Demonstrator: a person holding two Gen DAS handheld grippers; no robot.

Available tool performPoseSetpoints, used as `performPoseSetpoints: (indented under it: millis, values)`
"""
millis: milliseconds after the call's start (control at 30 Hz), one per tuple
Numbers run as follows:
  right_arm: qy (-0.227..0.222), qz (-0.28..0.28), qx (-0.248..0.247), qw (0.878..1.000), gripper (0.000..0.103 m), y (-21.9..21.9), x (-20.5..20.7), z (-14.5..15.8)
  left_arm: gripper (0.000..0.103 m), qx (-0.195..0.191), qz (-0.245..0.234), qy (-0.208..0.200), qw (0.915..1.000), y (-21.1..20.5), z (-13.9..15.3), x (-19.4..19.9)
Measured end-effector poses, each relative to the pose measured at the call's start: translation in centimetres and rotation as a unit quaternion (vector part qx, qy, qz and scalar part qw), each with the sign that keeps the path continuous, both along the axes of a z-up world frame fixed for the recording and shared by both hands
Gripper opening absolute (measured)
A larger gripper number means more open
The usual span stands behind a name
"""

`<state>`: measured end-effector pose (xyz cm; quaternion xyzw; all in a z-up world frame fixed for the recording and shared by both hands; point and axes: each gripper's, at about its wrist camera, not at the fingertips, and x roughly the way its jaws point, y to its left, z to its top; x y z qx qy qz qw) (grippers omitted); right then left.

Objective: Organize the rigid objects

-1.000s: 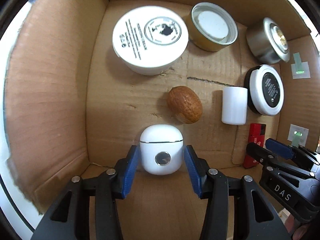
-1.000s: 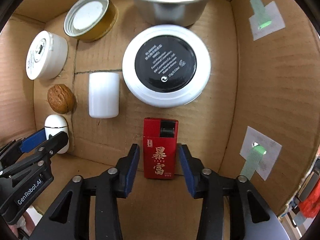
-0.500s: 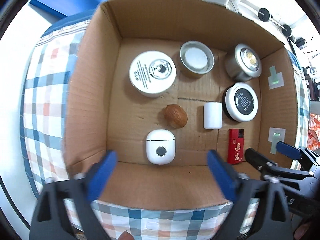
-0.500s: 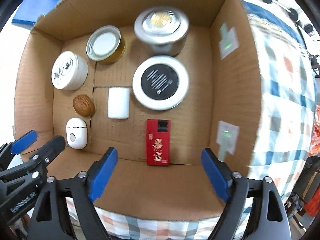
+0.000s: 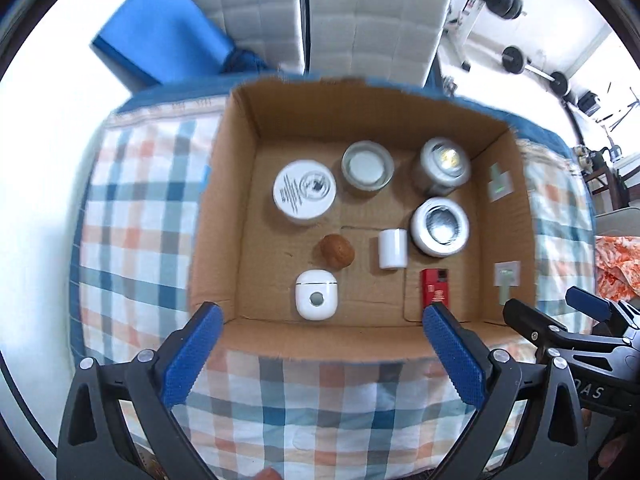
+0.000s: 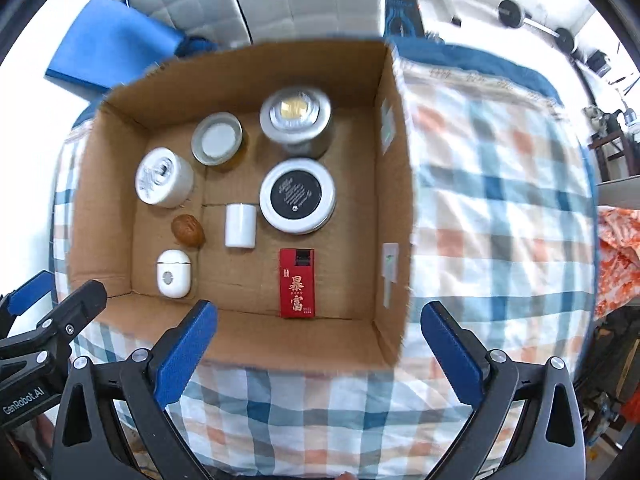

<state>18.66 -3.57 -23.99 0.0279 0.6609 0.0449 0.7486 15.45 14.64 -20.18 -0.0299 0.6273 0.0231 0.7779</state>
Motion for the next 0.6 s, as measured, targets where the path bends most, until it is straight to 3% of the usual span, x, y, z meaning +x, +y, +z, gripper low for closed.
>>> performPoseSetpoints:
  millis: [300, 600]
  values:
    - [-0.123, -0.013, -0.001, 0.992, 0.103, -1.7, -5.2, 12.0, 0.103, 0.002, -0.007, -0.082, 0.9966, -0.9, 9.6, -4.1]
    - [-0.179, -0.01, 0.002, 0.984, 0.103, -3.1, -10.4, 20.1, 0.103, 0.01, -0.003, -0.143, 0.9897, -1.4, 16.0, -7.5]
